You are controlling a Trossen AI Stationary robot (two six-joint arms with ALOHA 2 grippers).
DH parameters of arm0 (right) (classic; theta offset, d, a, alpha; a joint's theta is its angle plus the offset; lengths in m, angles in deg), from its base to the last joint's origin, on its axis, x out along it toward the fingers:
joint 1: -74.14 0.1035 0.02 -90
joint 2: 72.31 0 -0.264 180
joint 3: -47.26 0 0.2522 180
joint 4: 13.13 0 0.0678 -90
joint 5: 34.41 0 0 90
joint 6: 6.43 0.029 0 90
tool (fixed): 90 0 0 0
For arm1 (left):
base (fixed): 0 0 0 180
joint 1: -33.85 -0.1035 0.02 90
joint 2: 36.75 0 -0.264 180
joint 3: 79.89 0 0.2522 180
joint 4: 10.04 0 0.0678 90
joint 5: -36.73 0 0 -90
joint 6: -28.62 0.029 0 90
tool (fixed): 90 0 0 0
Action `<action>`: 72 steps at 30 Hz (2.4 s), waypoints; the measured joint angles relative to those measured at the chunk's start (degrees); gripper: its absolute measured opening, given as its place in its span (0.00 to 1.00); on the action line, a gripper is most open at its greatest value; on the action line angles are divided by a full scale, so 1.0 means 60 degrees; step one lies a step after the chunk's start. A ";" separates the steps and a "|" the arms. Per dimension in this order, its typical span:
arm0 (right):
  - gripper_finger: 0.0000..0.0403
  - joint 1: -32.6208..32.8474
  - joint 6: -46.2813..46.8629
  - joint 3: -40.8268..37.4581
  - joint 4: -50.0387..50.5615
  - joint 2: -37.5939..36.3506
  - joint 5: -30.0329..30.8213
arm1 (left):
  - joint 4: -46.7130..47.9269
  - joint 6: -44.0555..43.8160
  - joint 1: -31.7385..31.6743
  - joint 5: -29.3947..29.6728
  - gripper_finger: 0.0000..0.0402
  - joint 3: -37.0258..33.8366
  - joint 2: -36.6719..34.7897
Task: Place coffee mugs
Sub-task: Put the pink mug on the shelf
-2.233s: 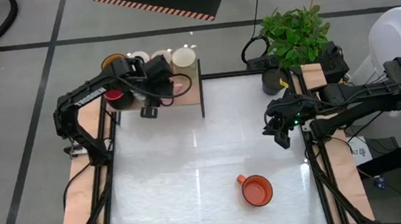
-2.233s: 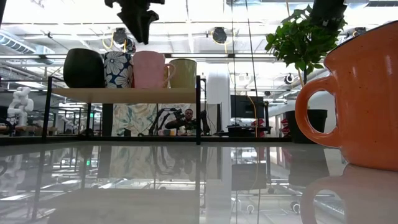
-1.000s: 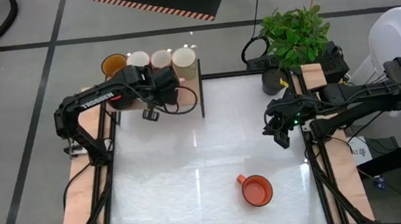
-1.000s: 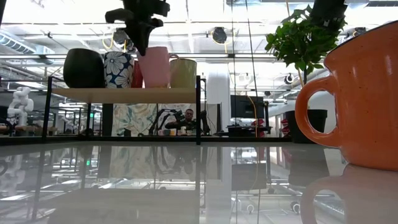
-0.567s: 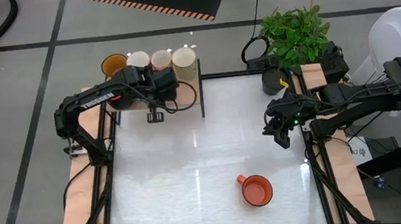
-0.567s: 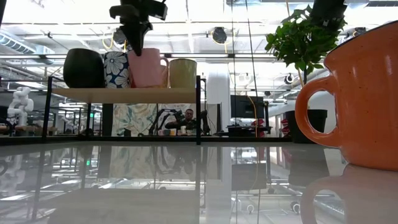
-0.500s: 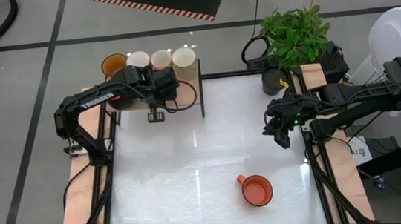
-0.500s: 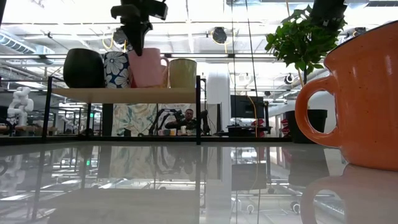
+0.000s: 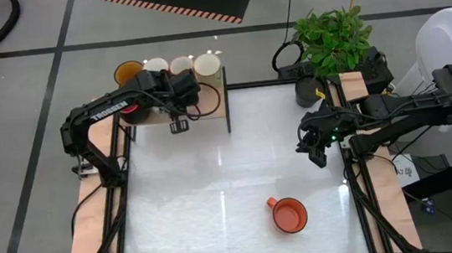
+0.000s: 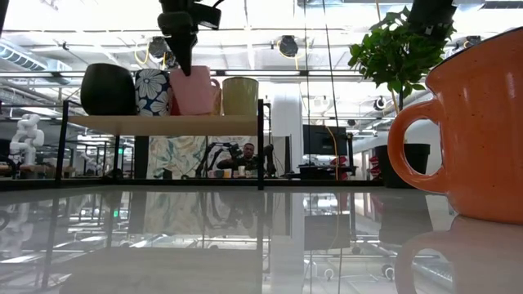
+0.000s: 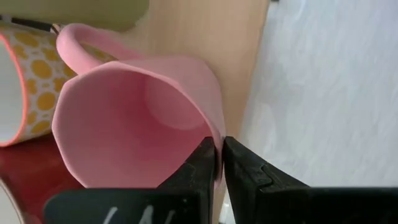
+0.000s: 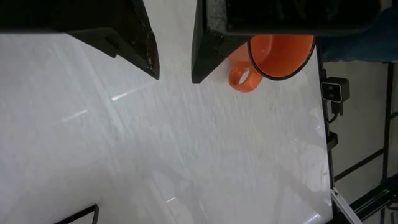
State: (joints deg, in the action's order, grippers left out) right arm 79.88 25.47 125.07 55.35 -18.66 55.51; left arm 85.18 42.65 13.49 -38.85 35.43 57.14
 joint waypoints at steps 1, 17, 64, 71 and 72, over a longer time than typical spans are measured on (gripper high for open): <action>0.19 0.0000 0.0032 0.0000 0.0000 0.0000 0.0000 | -0.0111 -0.0005 0.0000 0.0004 0.08 0.0000 0.0000; 0.19 0.0000 0.0254 0.0000 -0.0047 0.0000 -0.0033 | -0.0948 -0.0613 0.0008 0.0188 0.34 0.0007 -0.0015; 0.19 0.0000 -0.0481 0.0000 -0.0069 0.0000 0.0004 | -0.0854 -0.3127 0.0017 -0.0379 0.02 0.0685 0.0167; 0.19 0.0000 -0.0369 0.0000 -0.0070 0.0004 0.0004 | -0.0922 -0.3687 -0.0105 -0.0280 0.03 0.0699 0.0724; 0.19 0.0000 -0.0312 0.0000 -0.0070 0.0004 0.0004 | -0.0957 -0.3684 -0.0101 -0.0274 0.04 0.0704 0.0786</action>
State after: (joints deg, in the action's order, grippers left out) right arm 79.88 23.59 125.07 54.93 -18.64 55.53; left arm 79.43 20.54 12.88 -40.50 39.65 61.85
